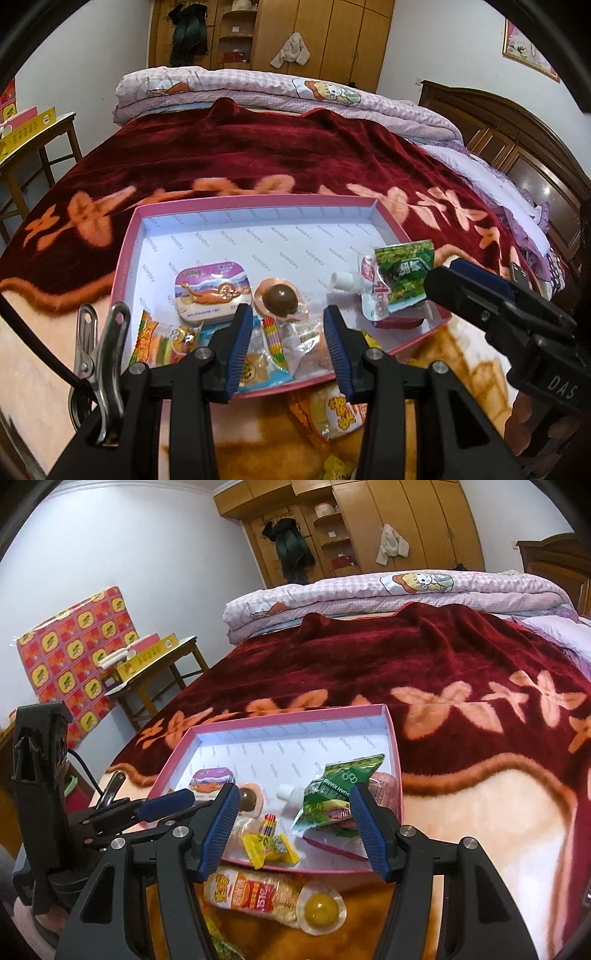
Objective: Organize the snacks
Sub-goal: 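Lower and open the right tool to drop the green packet while the left tool releases the chocolate ball, then withdraw both open tools from the box toward the remaining snacks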
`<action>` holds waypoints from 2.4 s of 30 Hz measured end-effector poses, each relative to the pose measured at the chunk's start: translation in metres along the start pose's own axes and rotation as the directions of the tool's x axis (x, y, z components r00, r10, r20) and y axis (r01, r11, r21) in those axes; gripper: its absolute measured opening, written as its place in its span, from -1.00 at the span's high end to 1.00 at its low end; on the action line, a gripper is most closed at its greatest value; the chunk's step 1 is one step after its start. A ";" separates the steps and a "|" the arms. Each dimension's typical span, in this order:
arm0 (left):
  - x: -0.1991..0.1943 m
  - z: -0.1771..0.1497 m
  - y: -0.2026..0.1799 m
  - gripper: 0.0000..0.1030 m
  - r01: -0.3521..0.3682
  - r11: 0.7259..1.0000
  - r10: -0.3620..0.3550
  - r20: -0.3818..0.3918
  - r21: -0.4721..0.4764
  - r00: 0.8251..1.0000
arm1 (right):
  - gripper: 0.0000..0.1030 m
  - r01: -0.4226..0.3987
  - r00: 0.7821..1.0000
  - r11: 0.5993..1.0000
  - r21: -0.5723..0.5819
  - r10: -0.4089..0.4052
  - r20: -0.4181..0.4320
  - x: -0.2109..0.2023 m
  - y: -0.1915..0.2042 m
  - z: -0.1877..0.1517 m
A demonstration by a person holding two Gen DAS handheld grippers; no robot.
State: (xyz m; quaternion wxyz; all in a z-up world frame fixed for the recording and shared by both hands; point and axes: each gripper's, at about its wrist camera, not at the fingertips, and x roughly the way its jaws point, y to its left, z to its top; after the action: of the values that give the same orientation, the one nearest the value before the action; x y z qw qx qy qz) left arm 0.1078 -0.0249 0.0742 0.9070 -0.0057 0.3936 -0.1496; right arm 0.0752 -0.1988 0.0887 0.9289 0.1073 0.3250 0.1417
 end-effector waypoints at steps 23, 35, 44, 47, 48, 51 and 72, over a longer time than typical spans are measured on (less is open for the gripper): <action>-0.029 -0.030 0.005 0.18 0.002 1.000 -0.002 -0.022 -0.014 1.000 | -0.23 -0.024 0.999 1.000 0.012 0.024 -0.042 -0.018 0.012 -0.029; -0.039 -0.046 0.013 0.18 0.006 0.999 -0.008 -0.037 -0.042 0.999 | -0.23 -0.023 0.997 1.000 0.007 0.024 -0.070 -0.024 0.018 -0.044; -0.043 -0.051 0.013 0.18 0.004 0.999 -0.006 -0.038 -0.042 0.999 | -0.23 -0.018 0.996 1.000 0.003 0.019 -0.085 -0.029 0.020 -0.055; -0.045 -0.055 0.014 0.18 0.003 0.999 -0.005 -0.040 -0.043 0.999 | -0.23 -0.017 0.996 1.000 0.001 0.017 -0.087 -0.031 0.020 -0.057; -0.046 -0.057 0.015 0.18 0.002 0.999 -0.004 -0.040 -0.042 0.999 | -0.23 -0.017 0.996 1.000 0.000 0.017 -0.087 -0.032 0.021 -0.058; -0.049 -0.063 0.015 0.18 -0.001 0.999 -0.001 -0.044 -0.041 0.999 | -0.23 -0.016 0.996 1.000 -0.002 0.016 -0.092 -0.033 0.021 -0.060; -0.046 -0.077 0.021 0.18 -0.021 0.999 0.017 -0.081 -0.048 0.997 | -0.23 -0.005 0.988 1.000 -0.003 0.004 -0.156 -0.028 0.012 -0.084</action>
State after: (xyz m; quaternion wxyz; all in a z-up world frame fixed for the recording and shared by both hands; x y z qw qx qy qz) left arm 0.0283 0.0159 0.0517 0.8914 -0.0180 0.4333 -0.1314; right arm -0.0016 -0.1879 0.0435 0.9005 0.0948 0.3962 0.1522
